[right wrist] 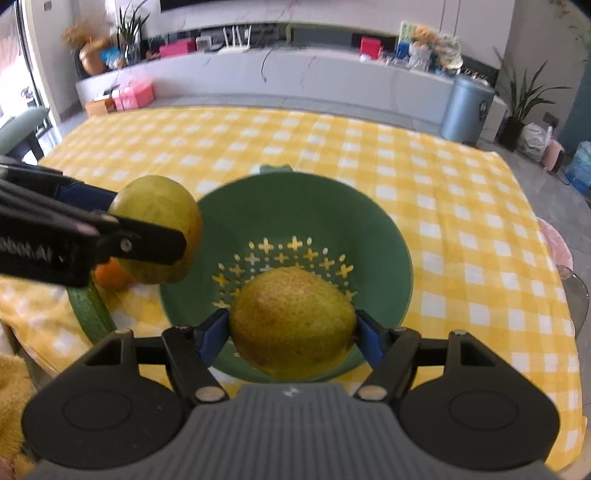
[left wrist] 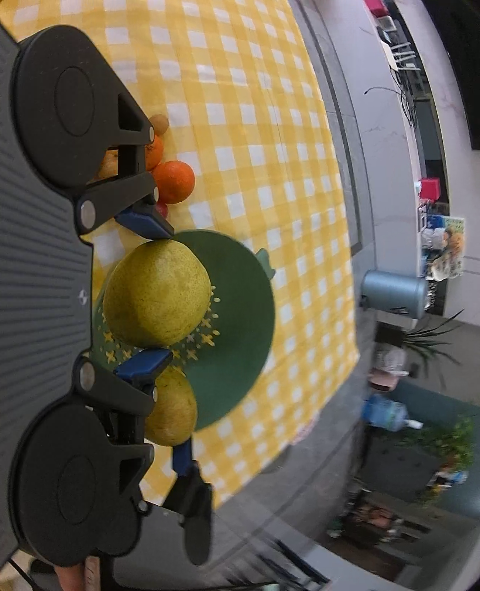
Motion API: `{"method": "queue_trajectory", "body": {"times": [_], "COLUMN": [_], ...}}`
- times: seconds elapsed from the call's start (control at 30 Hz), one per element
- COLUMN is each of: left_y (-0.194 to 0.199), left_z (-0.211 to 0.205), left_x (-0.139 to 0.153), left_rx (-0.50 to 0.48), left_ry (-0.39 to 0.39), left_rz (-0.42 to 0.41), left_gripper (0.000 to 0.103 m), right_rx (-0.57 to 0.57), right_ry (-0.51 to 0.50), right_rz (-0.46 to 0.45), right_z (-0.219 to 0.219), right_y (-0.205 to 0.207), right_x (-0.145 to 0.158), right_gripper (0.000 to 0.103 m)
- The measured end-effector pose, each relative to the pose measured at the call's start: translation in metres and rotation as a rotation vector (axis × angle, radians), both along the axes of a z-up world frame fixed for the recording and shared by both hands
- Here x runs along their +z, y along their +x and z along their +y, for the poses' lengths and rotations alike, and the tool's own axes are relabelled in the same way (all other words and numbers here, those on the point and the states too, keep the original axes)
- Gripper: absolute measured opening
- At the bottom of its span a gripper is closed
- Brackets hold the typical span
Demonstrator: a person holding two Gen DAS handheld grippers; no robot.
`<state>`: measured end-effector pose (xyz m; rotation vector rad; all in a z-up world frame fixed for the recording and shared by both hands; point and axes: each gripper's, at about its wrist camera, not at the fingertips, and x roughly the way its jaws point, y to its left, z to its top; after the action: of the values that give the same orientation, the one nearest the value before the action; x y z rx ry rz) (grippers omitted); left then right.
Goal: Organize fruits
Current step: 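Carry both pears into the green colander and lower them with both tools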
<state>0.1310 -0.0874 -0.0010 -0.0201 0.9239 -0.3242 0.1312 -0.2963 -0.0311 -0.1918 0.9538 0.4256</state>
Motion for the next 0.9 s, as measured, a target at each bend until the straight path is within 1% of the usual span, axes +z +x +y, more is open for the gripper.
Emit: {"method": "queue_trajectory", "body": {"times": [0.2,0.37,0.47,0.73,0.9], "left_y": [0.017,0.029,0.036,0.046,0.049], "left_z": [-0.014,-0.024,-0.03,-0.039,-0.042], "left_x": [-0.016,-0.027,-0.034,-0.047,-0.05], "left_rx": [-0.06,-0.107,-0.131,-0.157,-0.164], "left_ry": [0.075,0.13,0.156,0.202,0.216], "left_rz": [0.063,0.092,0.112,0.147,0.145], "left_gripper": [0.074,0.074,0.074,0.074,0.074], "right_rx": [0.104,0.129,0.162,0.206,0.203], "right_ry": [-0.068,-0.094,-0.123,-0.157,-0.152], "right_rz": [0.035,0.093,0.106,0.163,0.19], "right_z": [0.012,0.015,0.02,0.026,0.023], "right_y": [0.016,0.031,0.035,0.044,0.048], "right_x": [-0.012,-0.02,-0.025,-0.038,-0.041], "right_gripper": [0.069,0.069,0.069,0.069,0.069]}}
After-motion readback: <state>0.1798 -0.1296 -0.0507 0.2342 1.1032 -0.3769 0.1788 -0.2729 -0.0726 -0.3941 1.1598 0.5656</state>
